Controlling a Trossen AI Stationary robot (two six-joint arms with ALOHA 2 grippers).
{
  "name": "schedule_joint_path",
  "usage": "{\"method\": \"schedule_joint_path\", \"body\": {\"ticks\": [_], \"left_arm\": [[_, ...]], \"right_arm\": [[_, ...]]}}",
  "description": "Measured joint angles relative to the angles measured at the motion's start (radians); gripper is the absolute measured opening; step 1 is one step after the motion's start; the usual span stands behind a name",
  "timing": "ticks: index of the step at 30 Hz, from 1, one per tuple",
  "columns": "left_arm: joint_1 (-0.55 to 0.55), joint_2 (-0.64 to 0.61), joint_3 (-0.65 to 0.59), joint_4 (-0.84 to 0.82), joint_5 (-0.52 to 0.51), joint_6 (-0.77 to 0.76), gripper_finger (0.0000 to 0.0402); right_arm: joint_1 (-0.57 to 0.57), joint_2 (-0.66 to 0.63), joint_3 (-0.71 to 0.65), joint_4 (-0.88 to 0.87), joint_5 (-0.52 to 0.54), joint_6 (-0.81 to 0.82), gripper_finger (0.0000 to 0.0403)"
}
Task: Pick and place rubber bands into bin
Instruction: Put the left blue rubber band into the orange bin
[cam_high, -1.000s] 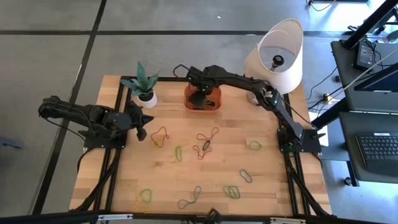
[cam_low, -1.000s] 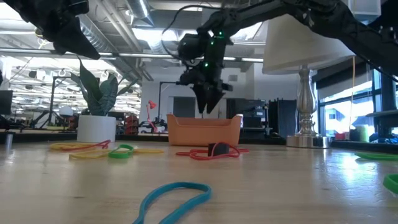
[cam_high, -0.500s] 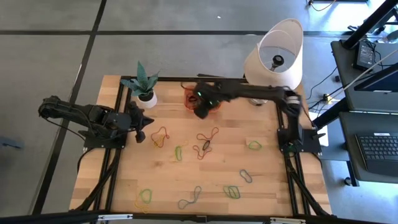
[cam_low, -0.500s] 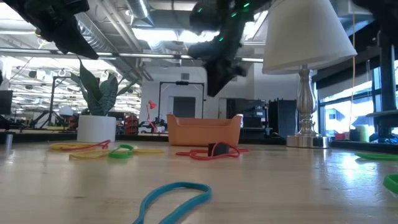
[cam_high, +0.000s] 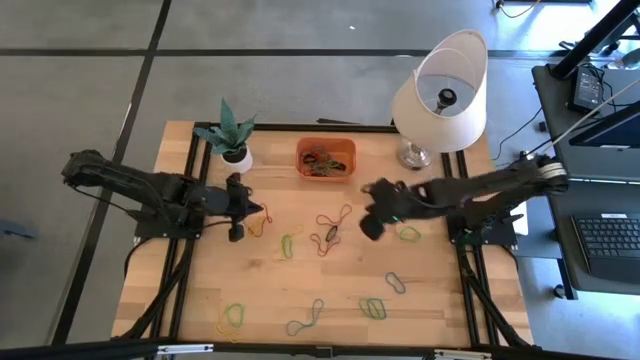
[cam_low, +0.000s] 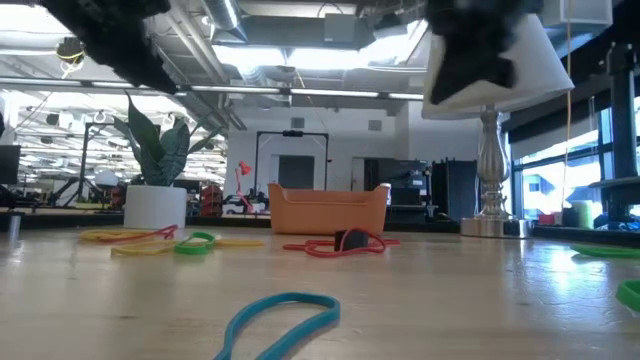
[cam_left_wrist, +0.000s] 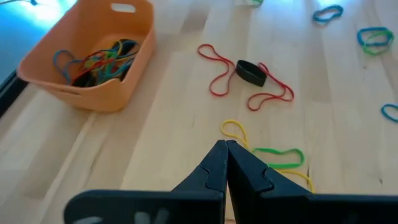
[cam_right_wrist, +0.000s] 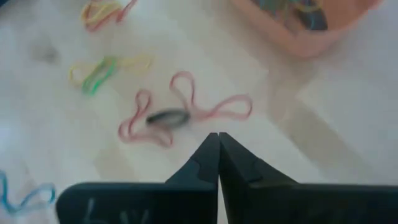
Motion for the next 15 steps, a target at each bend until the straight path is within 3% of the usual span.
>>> {"method": "schedule_joint_path", "body": {"ticks": [8, 15], "left_arm": [[0.0, 0.279, 0.17, 0.003, 0.001, 0.003, 0.0002], [-0.072, 0.512, 0.359, -0.003, 0.006, -0.057, 0.0002]], "right_arm": [[0.158, -0.169, -0.25, 0.156, 0.011, 0.069, 0.0006], [0.248, -0.226, -0.365, 0.224, 0.011, 0.068, 0.0005]]}}
